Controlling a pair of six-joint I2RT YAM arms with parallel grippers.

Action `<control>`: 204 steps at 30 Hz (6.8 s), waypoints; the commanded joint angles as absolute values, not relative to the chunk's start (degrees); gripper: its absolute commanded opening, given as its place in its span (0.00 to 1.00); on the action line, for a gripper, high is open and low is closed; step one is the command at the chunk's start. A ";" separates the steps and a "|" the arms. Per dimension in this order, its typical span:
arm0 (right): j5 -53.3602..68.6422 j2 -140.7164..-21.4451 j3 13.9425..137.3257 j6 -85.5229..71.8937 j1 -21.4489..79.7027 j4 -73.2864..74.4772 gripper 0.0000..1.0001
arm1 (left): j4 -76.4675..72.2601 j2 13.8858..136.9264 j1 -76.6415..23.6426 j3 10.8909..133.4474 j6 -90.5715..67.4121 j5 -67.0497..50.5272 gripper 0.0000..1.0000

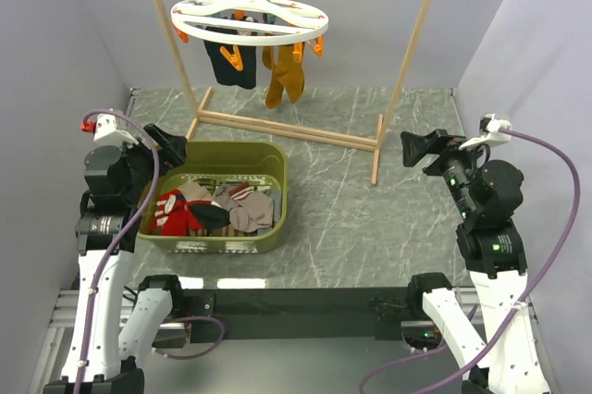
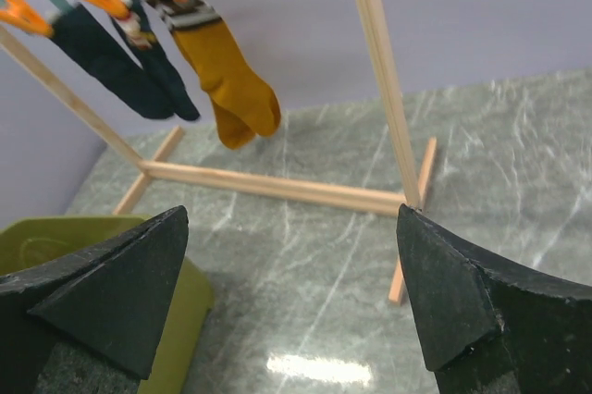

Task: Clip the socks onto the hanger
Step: Pick up the sock from the bin.

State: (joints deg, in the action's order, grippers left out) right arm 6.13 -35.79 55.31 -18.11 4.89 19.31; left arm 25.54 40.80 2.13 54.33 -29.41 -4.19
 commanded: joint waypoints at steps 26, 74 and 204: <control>12.41 -44.55 56.34 -21.63 18.77 16.26 0.95 | 34.28 44.65 -6.65 50.80 -26.80 -11.52 0.86; 5.10 -64.86 63.63 -14.33 22.85 15.99 0.94 | 26.37 79.71 -29.27 50.36 -51.15 17.32 0.79; 21.53 -76.20 75.85 1.32 54.58 1.85 0.00 | 18.02 40.69 -26.02 55.64 -8.35 -22.94 0.67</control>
State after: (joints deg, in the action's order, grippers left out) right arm 19.94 -76.29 74.54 0.56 54.24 3.42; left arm 20.38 40.14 -26.26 53.76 -11.62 -18.61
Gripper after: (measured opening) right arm 0.019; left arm 0.688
